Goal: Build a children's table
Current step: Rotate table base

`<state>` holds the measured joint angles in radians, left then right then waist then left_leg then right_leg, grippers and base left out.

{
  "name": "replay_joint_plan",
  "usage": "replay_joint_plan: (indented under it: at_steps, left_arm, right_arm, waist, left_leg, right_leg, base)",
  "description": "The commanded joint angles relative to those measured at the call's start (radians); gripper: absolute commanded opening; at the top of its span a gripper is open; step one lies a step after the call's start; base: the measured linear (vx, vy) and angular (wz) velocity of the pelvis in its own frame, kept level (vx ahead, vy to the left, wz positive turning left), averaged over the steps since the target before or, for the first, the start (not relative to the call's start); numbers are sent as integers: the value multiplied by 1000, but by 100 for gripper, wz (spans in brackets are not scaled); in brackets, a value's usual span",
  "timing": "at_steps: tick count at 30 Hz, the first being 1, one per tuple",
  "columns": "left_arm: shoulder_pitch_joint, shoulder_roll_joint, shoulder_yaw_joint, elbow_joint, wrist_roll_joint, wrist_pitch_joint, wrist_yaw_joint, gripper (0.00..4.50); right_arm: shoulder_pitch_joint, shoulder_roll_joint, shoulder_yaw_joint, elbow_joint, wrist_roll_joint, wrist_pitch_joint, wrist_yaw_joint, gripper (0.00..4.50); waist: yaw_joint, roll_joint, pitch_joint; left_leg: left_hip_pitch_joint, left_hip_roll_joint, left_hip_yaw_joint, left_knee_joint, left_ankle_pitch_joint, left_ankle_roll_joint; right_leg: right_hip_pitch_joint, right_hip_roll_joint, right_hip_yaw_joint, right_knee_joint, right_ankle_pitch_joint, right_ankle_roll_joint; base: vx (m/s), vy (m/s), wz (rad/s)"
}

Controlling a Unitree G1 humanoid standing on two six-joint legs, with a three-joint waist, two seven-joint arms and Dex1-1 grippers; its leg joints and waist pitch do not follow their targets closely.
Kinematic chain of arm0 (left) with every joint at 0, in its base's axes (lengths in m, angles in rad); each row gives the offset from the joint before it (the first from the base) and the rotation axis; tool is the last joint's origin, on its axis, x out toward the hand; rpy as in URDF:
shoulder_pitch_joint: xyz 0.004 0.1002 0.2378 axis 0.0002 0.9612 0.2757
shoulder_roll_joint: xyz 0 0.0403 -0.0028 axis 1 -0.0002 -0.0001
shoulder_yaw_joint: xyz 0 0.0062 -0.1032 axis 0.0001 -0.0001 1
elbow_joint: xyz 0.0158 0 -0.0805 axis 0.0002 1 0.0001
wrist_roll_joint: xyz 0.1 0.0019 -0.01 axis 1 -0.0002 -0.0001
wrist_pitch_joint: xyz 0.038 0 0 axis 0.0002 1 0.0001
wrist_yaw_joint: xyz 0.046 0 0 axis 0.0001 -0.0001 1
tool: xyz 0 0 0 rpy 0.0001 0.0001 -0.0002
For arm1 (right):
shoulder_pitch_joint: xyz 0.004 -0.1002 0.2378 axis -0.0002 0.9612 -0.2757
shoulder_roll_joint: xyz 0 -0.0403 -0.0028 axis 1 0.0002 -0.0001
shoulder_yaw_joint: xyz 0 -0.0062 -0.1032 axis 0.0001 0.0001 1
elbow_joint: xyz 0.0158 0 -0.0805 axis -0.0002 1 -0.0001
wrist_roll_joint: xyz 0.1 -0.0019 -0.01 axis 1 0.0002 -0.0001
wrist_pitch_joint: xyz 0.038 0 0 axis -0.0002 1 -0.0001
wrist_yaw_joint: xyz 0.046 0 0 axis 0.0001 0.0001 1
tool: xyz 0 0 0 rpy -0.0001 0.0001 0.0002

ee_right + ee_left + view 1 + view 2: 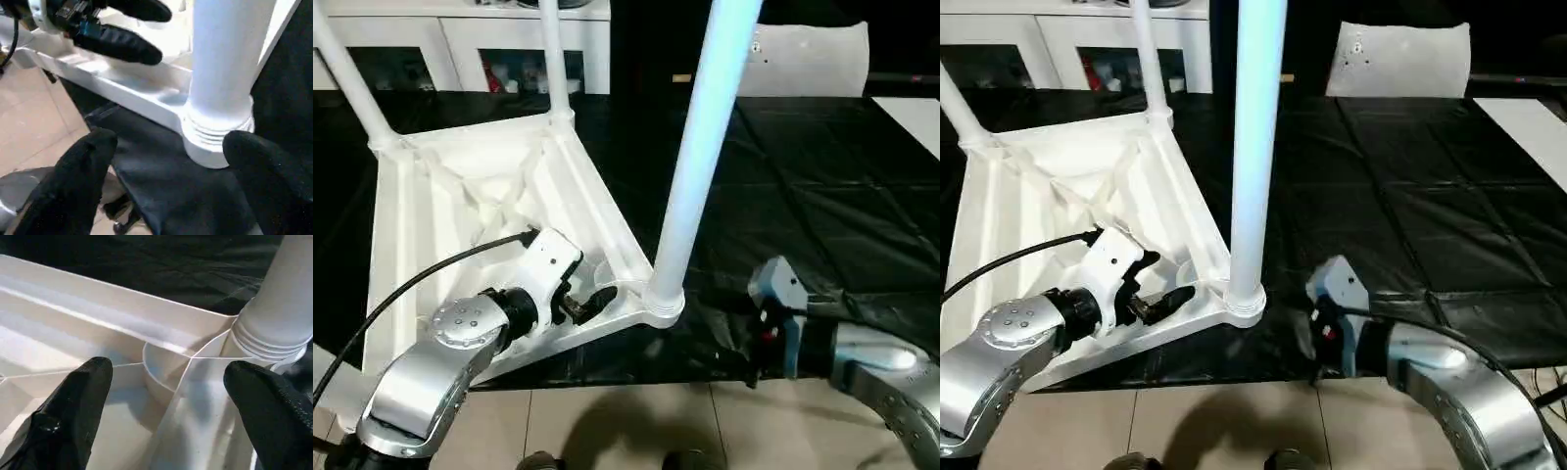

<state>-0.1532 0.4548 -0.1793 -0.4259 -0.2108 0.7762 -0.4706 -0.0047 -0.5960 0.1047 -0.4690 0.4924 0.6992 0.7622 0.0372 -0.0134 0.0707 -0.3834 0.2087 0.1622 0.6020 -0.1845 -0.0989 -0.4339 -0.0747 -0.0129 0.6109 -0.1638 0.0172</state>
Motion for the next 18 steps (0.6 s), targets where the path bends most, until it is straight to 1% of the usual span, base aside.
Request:
replay_joint_plan:
  at_steps: [1,2,3,4,6,10,12,13,14,16,17,18]
  left_arm:
    - [6,3,3,-17,7,2,3,449]
    - [8,5,1,-18,7,3,1,449]
    - [8,5,0,-18,7,3,1,449]
    - [9,6,0,-18,7,2,1,449]
    - [11,5,1,-18,6,-1,3,449]
    - [18,3,8,-21,-5,3,0,449]
    - [22,-9,21,-24,-27,11,-6,449]
    - [22,-9,21,-24,-27,11,-6,449]
    - [26,-29,40,-31,-54,27,-5,449]
    - [26,-32,41,-32,-54,26,-3,449]
    - [27,-24,27,-30,-43,-20,-17,449]
    - [27,-24,27,-30,-43,-20,-17,449]
  right_arm:
    - [-2,-2,-13,-21,10,10,-4,371]
    - [-3,-1,-13,-20,10,10,-4,367]
    - [-3,0,-13,-20,10,10,-4,349]
    - [-3,1,-13,-21,9,9,-5,349]
    - [-5,3,-12,-22,8,9,-11,322]
    - [-10,3,-1,-14,-29,-12,-38,322]
    - [-10,9,-7,-14,-2,9,-35,322]
    - [-10,9,-7,-14,-2,9,-35,338]
    - [-6,15,-11,-19,7,17,-40,356]
    - [0,17,-7,-23,2,14,-45,363]
    - [8,18,1,-27,-4,9,-49,376]
    - [8,18,1,-27,-4,9,-49,376]
  waist:
    - [3,-1,-62]
    - [3,-1,-62]
    - [3,-1,-62]
    - [3,-1,-62]
    - [4,0,-64]
    - [4,0,-65]
    - [4,1,-65]
    - [4,0,-65]
    - [3,0,-65]
    - [4,0,-65]
    - [4,-3,-65]
    - [5,-3,-65]
  left_leg:
    - [5,-4,7,-70,-253,23]
    - [5,-4,7,-70,-256,23]
    - [5,-4,7,-70,-255,22]
    - [5,-4,7,-70,-254,22]
    - [4,-4,7,-70,-244,22]
    - [4,-4,7,-69,-236,20]
    - [5,-5,8,-69,-239,20]
    - [4,-4,8,-70,-241,21]
    - [5,-5,9,-69,-243,20]
    - [5,-4,8,-69,-245,19]
    - [4,-5,8,-69,-244,22]
    - [3,-5,7,-69,-243,24]
  right_leg:
    - [51,-17,12,-88,-382,-94]
    - [50,-17,12,-89,-391,-89]
    - [50,-17,12,-89,-391,-88]
    - [49,-17,12,-89,-390,-87]
    - [50,-17,12,-87,-373,-90]
    - [51,-16,12,-85,-353,-99]
    - [51,-16,12,-84,-351,-102]
    - [52,-16,12,-85,-352,-102]
    - [51,-17,12,-85,-358,-105]
    - [51,-16,11,-86,-359,-104]
    - [51,-16,11,-86,-360,-99]
    - [51,-16,11,-87,-364,-96]
  base:
    - [0,0,0]
    - [0,0,0]
    - [0,0,0]
    - [0,0,0]
    - [0,0,0]
    - [0,0,0]
    - [0,0,0]
    - [0,0,0]
    - [0,0,0]
    - [0,0,0]
    - [0,0,0]
    - [0,0,0]
